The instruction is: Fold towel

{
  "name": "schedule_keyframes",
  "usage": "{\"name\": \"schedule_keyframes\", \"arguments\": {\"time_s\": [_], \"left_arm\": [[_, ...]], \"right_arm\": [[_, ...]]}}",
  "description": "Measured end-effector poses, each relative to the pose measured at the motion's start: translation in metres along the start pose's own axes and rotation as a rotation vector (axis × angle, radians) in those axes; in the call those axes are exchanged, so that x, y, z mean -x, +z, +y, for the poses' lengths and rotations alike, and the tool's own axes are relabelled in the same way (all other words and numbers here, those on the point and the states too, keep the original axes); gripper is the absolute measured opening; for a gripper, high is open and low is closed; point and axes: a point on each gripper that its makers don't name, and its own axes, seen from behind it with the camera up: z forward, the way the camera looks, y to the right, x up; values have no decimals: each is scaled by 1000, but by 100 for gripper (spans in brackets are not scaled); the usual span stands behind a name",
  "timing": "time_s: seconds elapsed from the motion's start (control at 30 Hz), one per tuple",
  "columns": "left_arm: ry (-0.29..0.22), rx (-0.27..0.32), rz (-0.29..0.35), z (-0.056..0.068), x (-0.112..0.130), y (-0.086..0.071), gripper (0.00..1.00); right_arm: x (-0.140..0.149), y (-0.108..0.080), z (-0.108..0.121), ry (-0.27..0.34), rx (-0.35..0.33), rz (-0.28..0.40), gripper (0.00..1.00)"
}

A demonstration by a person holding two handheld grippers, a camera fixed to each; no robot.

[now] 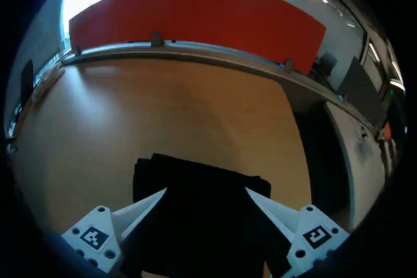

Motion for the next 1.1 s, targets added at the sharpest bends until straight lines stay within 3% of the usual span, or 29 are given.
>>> {"name": "schedule_keyframes", "arguments": {"time_s": [0.4,0.87,1.1], "left_arm": [[1,0,5,0,-3,-1,100],[-11,-1,31,-3,-12,2,100],[-9,3,41,-3,-16,1,100]], "right_arm": [[-2,-2,-1,-5,0,1,95],[-15,-31,-3,12,4,45,95],[-30,-49,-2,28,16,125,95]]}}
